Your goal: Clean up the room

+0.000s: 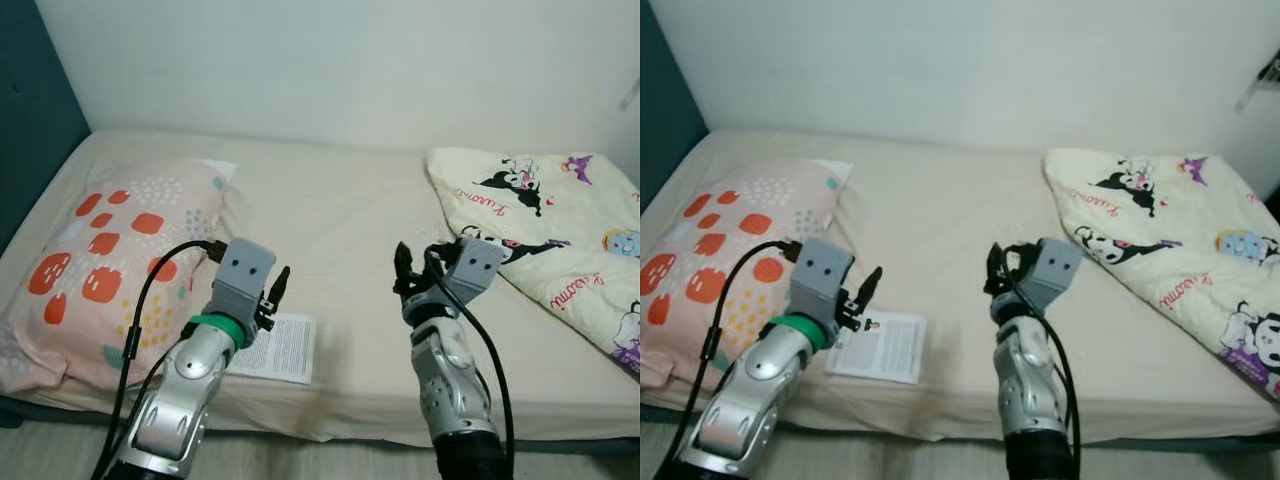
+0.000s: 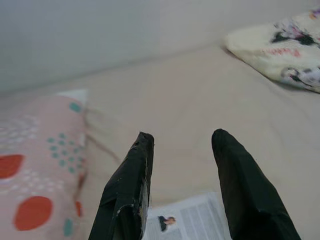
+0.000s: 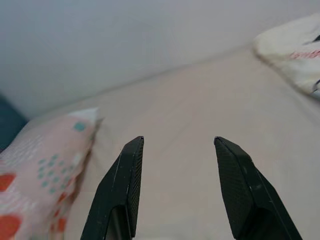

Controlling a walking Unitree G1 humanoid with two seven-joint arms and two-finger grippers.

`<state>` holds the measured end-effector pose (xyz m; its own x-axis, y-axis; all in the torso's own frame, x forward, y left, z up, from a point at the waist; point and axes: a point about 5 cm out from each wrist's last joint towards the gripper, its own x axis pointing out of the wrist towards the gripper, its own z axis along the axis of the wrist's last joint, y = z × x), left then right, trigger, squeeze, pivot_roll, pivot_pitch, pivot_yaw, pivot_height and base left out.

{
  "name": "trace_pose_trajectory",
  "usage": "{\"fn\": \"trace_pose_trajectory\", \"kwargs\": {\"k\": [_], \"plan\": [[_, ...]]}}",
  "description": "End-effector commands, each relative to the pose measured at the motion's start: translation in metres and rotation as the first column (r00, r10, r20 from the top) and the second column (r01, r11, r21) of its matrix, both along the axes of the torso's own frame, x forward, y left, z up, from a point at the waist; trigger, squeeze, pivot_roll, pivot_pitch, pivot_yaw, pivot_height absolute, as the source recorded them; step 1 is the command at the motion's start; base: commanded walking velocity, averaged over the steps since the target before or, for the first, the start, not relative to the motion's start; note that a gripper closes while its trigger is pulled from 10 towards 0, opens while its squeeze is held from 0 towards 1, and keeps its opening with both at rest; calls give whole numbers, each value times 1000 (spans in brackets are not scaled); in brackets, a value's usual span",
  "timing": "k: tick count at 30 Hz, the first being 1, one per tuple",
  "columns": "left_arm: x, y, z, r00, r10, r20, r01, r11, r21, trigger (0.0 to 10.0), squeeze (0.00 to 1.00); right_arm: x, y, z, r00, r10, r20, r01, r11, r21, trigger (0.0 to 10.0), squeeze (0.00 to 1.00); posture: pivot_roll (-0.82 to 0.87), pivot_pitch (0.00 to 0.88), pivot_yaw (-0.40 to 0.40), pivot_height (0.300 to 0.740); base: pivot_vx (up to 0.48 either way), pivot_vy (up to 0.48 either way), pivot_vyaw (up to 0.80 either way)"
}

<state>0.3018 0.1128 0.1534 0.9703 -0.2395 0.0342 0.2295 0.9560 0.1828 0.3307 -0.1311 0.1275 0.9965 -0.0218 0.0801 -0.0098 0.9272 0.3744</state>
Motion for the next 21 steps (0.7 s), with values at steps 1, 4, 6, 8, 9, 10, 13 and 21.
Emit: {"fn": "trace_pose_trajectory", "kwargs": {"k": [1, 4, 6, 8, 9, 10, 13, 21], "plan": [[-1, 3, -9, 1000, 21, -19, -21, 1000, -4, 10000, 0, -3, 5, -11, 999, 19, -40, -19, 1000, 0, 10000, 0, 20, 19, 15, 740, 0, 0, 0], [1, 4, -7, 1000, 30, 0, -30, 1000, -5, 10000, 0, -3, 7, -10, 999, 24, -35, -25, 1000, -7, 10000, 0, 20, 18, 16, 740, 0, 0, 0], [2, 4, -6, 999, 33, 2, -33, 999, -7, 10000, 0, -3, 8, -10, 999, 25, -33, -25, 1000, -9, 10000, 0, 20, 18, 16, 740, 0, 0, 0], [3, 3, -6, 999, 34, 8, -34, 999, -3, 10000, 0, -2, 8, -10, 999, 23, -27, -23, 1000, -2, 10000, 0, 19, 17, 16, 740, 0, -319, 0], [3, 3, -6, 999, 34, 9, -34, 999, -2, 10000, 0, -2, 7, -10, 999, 24, -26, -24, 1000, 0, 10000, 0, 19, 17, 16, 740, 0, -319, 0], [4, 3, -5, 999, 34, 13, -34, 999, -2, 10000, 0, -1, 7, -10, 999, 25, -26, -25, 1000, -3, 10000, 0, 20, 17, 16, 740, 0, -420, 0], [6, 2, -5, 999, 36, 18, -36, 999, -2, 10000, 0, -1, 6, -10, 999, 26, -25, -26, 1000, -6, 10000, 0, 20, 17, 16, 740, 0, -420, 0], [8, -2, -4, 999, 21, 35, -21, 1000, -9, 10000, 0, 0, 3, -10, 999, 22, -23, -23, 999, -26, 10000, 0, 17, 12, 15, 740, 0, -463, 0]]}}
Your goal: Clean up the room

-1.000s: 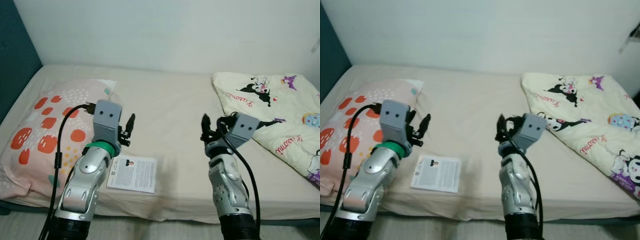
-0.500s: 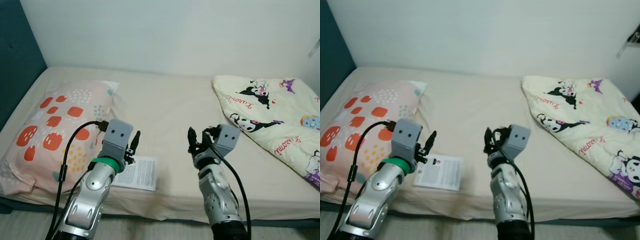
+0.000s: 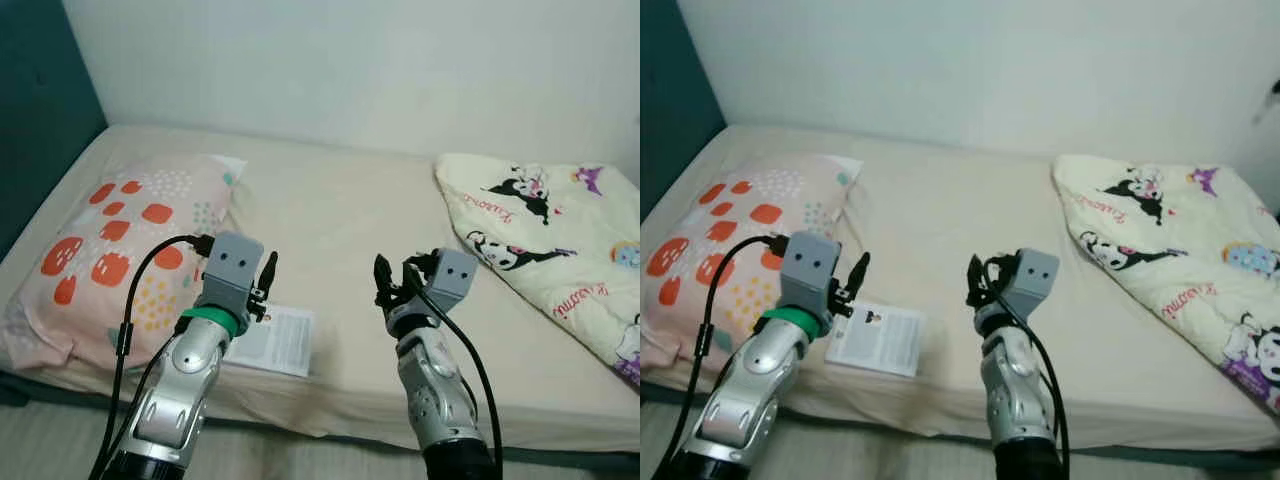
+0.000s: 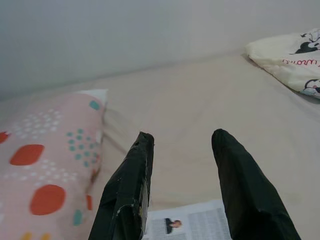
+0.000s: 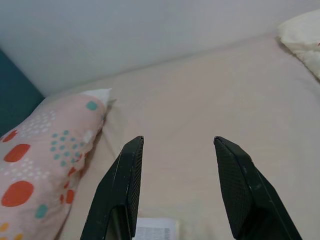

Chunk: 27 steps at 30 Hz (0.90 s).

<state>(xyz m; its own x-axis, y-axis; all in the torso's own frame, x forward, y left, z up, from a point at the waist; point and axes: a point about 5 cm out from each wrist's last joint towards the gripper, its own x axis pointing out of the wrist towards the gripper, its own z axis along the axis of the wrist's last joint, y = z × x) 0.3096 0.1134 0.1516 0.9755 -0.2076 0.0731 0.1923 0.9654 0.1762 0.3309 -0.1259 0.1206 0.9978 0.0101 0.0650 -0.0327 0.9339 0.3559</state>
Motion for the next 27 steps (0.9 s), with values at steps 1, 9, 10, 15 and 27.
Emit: {"fn": "trace_pose_trajectory", "kwargs": {"k": [1, 9, 10, 15, 27], "plan": [[0, -3, -2, 1000, -11, -1, 11, 1000, 7, 10000, 0, 0, -2, -3, 1000, -8, -8, 8, 1000, -6, 10000, 0, 17, 12, 15, 740, 0, -469, 0], [1, -3, -1, 1000, -12, 7, 12, 1000, 4, 10000, 0, 0, -2, -5, 1000, -4, -10, 4, 1000, -15, 10000, 0, 17, 9, 12, 740, 0, -427, 0], [1, -3, -2, 1000, -13, 7, 13, 1000, 3, 10000, 0, 0, -3, -5, 1000, -4, -10, 4, 1000, -17, 10000, 0, 17, 9, 12, 740, 0, -420, 0], [1, -4, -2, 1000, -15, 7, 15, 1000, 2, 10000, 0, 0, -3, -5, 1000, -5, -10, 4, 1000, -21, 10000, 0, 15, 13, 12, 740, 0, -420, 0], [1, -5, -2, 1000, -15, 13, 15, 1000, -3, 10000, 0, 0, -4, -7, 1000, -5, -12, 5, 1000, -24, 10000, 0, 15, 16, 11, 740, 0, -398, 0]]}}
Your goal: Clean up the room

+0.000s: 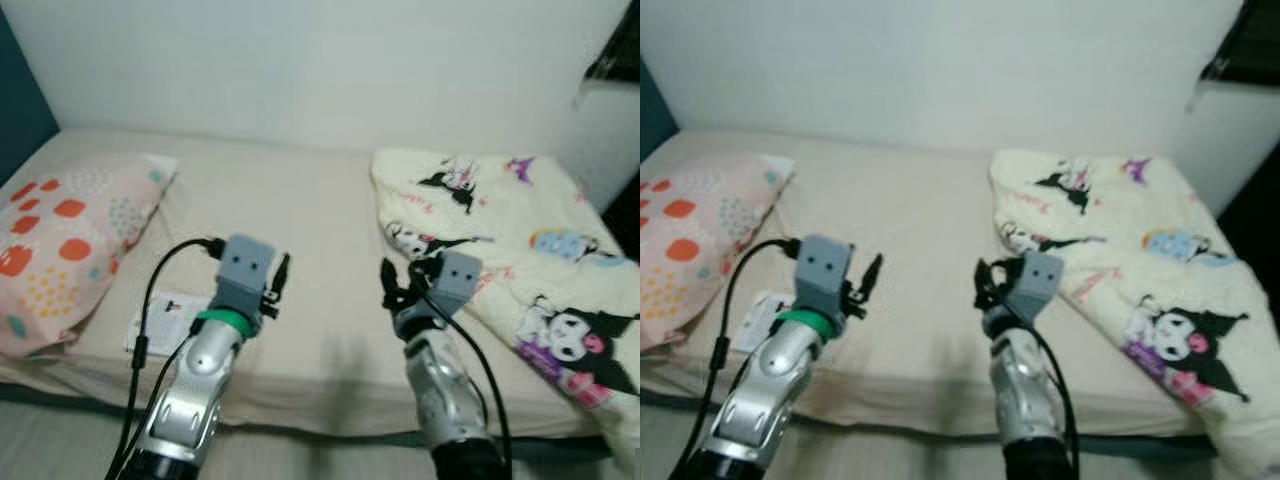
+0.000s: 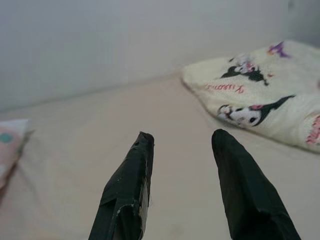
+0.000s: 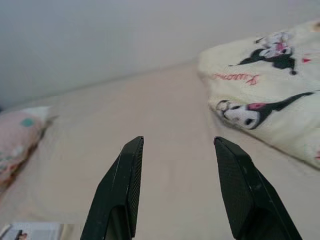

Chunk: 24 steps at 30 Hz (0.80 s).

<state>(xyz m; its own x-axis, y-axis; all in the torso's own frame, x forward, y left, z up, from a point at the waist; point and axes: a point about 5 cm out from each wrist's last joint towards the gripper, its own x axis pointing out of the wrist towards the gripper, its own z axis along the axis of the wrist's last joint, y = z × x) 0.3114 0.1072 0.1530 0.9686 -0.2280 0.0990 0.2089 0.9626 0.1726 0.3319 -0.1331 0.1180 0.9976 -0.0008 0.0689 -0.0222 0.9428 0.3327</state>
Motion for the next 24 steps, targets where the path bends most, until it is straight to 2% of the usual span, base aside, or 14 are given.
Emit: {"fn": "trace_pose_trajectory", "kwargs": {"k": [1, 24], "plan": [[0, 2, -3, 1000, 6, -12, -6, 1000, 6, 10000, 0, -1, 4, -4, 1000, 8, -16, -8, 1000, 1, 10000, 0, 15, 16, 11, 740, 0, -379, 0], [0, 0, -4, 1000, 7, -15, -7, 1000, -3, 10000, 0, -3, 5, -5, 1000, 13, -18, -13, 1000, -7, 10000, 0, 10, 24, 8, 740, 0, -380, 0]]}}
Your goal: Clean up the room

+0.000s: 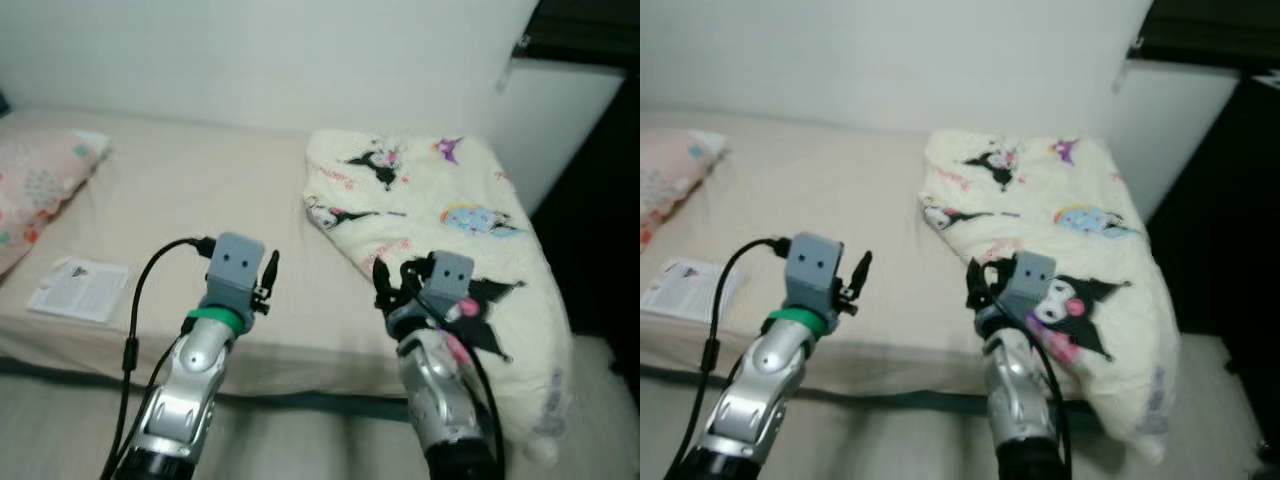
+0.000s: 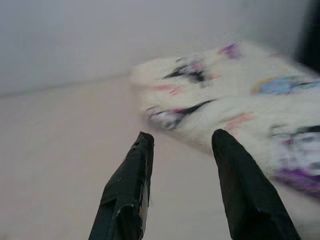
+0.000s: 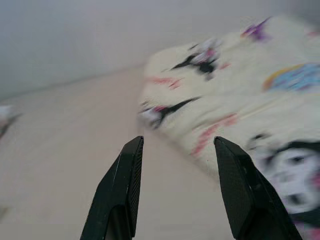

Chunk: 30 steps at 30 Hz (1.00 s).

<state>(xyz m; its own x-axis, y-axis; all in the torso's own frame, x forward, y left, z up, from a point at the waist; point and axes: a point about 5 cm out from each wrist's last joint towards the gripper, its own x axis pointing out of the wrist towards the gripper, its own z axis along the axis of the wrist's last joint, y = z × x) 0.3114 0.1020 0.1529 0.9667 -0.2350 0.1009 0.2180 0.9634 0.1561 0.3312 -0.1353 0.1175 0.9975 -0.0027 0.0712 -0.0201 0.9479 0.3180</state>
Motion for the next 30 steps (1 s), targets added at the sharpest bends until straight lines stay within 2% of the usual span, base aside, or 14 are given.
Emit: {"fn": "trace_pose_trajectory", "kwargs": {"k": [1, 18, 24, 30], "plan": [[0, 5, -4, 1000, 17, -13, -16, 1000, 13, 10000, 0, -2, 7, -5, 1000, 16, -21, -16, 1000, 8, 10000, 0, 10, 25, 7, 740, 0, -379, 0], [0, 5, -4, 1000, 23, -16, -23, 1000, 5, 10000, 0, -3, 8, -7, 999, 22, -28, -22, 1000, 7, 10000, 0, 12, 30, 4, 740, 0, -380, 0], [-1, 8, -6, 998, 40, -40, -41, 998, -46, 10000, 0, -3, 8, -7, 999, 21, -30, -21, 1000, 8, 10000, 0, 14, 32, 5, 740, 0, 340, 0], [-1, 10, -6, 998, 49, -39, -51, 997, -53, 10000, 0, -3, 8, -9, 999, 22, -35, -22, 1000, 8, 10000, 0, 14, 32, 5, 740, 0, 440, 0]]}}
